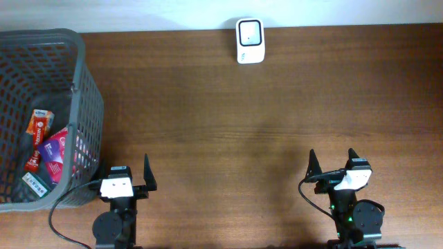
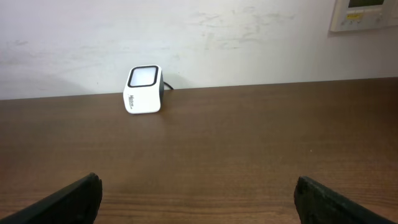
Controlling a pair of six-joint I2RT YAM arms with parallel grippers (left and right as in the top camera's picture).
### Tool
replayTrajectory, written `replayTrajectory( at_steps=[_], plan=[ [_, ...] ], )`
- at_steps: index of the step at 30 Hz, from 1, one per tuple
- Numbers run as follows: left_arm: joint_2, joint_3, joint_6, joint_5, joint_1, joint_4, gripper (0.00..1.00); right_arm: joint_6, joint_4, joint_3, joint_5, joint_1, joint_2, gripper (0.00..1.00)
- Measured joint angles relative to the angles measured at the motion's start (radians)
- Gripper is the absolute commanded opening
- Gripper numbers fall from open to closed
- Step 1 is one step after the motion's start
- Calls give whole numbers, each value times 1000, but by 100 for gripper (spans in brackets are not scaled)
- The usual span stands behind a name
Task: Scan the item barcode
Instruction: 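Move the left gripper toward the grey basket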
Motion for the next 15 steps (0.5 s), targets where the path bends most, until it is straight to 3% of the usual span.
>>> replayTrajectory(
  at_steps=[8, 10, 13, 15],
  plan=[
    [1, -2, -1, 35, 0, 55, 99, 0, 0, 0, 0, 0, 0, 99],
    [1, -3, -4, 165, 2, 79, 99, 1, 0, 0, 0, 0, 0, 99],
    [2, -3, -7, 493, 4, 348, 99, 0, 0, 0, 4, 0, 0, 99],
    [1, 25, -7, 593, 3, 379, 99, 0, 0, 0, 8, 0, 0, 98]
  ],
)
